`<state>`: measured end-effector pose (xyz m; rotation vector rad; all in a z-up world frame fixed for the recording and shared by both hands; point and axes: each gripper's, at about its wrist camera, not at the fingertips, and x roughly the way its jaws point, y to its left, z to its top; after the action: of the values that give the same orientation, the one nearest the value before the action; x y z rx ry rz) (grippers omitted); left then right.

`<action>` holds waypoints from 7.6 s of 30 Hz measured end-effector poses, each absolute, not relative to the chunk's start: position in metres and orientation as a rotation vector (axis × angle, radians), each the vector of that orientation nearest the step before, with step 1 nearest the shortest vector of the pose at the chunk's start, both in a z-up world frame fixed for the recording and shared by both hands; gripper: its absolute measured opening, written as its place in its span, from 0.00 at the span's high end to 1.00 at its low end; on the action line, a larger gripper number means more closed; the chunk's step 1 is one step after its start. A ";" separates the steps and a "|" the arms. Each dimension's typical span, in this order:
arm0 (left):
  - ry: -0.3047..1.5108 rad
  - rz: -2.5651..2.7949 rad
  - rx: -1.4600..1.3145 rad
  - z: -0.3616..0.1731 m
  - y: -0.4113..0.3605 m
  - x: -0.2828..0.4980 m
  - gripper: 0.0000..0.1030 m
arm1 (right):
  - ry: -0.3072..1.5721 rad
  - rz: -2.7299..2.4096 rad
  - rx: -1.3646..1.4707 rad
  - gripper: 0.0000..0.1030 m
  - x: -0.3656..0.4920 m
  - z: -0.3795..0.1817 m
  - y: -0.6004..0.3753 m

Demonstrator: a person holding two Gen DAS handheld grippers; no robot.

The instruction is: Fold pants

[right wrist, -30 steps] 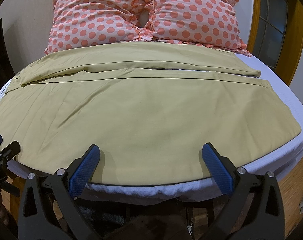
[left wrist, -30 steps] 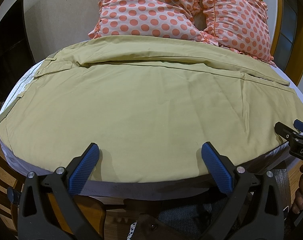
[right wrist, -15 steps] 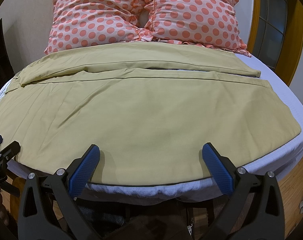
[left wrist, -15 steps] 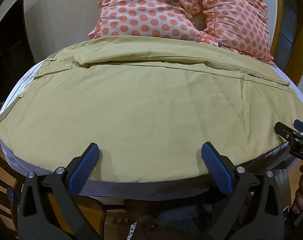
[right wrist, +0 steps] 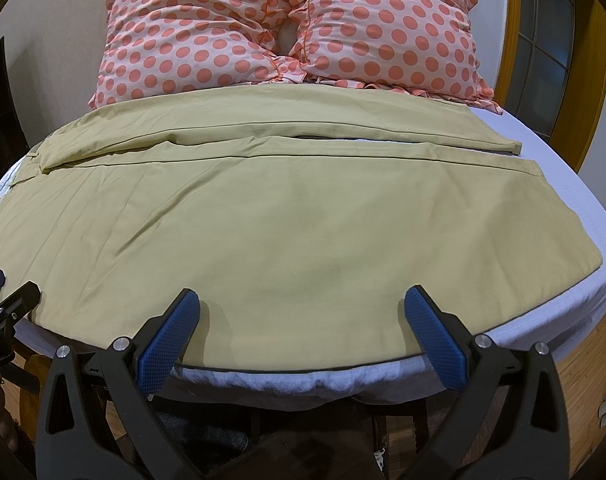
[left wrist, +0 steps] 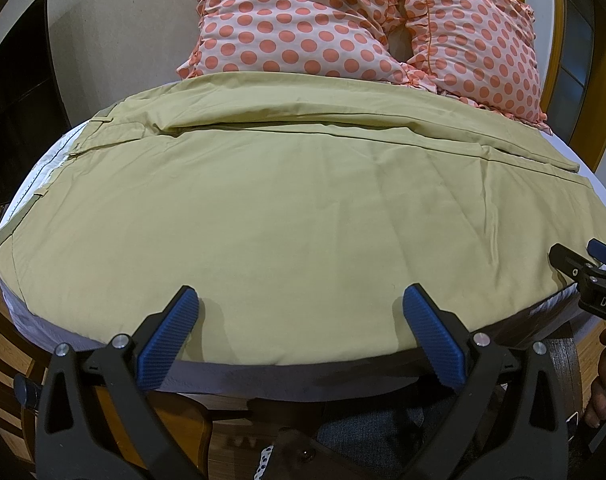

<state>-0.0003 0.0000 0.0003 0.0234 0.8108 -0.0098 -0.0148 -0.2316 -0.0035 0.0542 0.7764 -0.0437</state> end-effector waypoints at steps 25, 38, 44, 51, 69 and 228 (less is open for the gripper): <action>0.763 -0.027 0.022 0.020 0.011 0.005 0.02 | 0.733 -0.069 0.161 0.01 0.036 0.048 -0.304; 0.688 -0.033 -0.002 0.040 0.014 0.048 0.02 | 0.933 -0.632 0.552 0.40 0.305 0.037 -0.460; 0.700 -0.013 0.030 0.032 0.018 0.058 0.02 | 0.988 -0.799 0.487 0.40 0.345 0.006 -0.465; 0.708 -0.004 -0.013 0.027 0.026 0.059 0.02 | 0.849 -0.683 0.436 0.87 0.325 0.000 -0.469; 0.487 -0.027 -0.221 0.084 0.094 0.042 0.02 | 0.538 -0.102 0.974 0.94 0.008 0.000 -0.486; 0.626 -0.567 0.317 0.064 -0.095 -0.008 0.42 | 0.780 0.360 0.546 0.49 0.093 -0.010 -0.335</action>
<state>-0.0083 -0.0947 0.0645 0.3167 0.6264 -0.5666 0.0933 -0.3351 -0.0096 0.5464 0.7796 0.3602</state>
